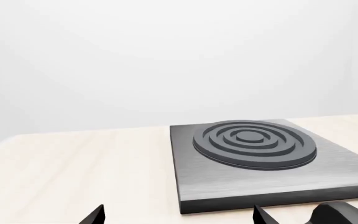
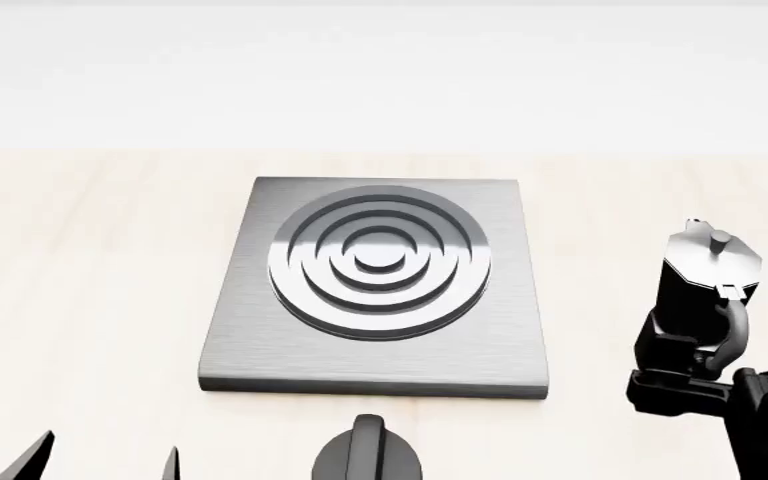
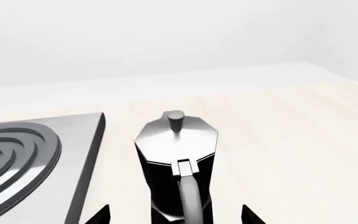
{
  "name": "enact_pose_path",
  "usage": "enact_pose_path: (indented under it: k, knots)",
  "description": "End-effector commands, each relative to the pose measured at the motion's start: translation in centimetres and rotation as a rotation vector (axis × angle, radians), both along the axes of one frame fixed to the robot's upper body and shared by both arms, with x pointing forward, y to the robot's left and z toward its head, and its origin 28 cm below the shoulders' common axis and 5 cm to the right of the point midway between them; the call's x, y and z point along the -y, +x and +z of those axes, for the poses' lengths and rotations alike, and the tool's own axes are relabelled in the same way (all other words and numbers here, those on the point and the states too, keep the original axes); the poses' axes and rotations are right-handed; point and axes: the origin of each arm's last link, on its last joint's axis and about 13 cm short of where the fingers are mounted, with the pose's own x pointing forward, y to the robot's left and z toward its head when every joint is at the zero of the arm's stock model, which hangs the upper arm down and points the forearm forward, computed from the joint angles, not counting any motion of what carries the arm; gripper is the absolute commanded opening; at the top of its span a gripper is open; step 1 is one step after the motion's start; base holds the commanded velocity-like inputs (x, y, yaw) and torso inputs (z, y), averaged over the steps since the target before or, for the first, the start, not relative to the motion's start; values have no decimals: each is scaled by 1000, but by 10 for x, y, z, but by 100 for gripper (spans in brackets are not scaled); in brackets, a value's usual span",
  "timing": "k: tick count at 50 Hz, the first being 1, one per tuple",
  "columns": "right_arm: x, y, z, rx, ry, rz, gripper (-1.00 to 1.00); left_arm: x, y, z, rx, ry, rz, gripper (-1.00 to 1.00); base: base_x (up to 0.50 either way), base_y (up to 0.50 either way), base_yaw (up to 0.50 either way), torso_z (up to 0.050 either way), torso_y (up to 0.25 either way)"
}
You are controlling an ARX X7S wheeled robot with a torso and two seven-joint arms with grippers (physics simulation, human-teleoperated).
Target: Put the moka pot on the stove.
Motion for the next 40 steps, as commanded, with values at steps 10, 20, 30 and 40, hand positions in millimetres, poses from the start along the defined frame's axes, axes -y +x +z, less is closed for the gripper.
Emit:
enact_pose_path:
  k: [10,20,30,40]
  knots:
    - [9,13,-13,-34,9,8,100,0,0,0,4,2,-1,100,0,0,0,0,0]
    - [14,18,-16,-26,51,26,100,0,0,0,5,4,-1,100,0,0,0,0,0]
    - [15,25,-21,-26,79,49,100,0,-1,1,9,5,1,100,0,0,0,0,0]
    - [21,29,-16,-4,83,38,100,1,-2,2,11,7,-1,100,0,0,0,0,0]
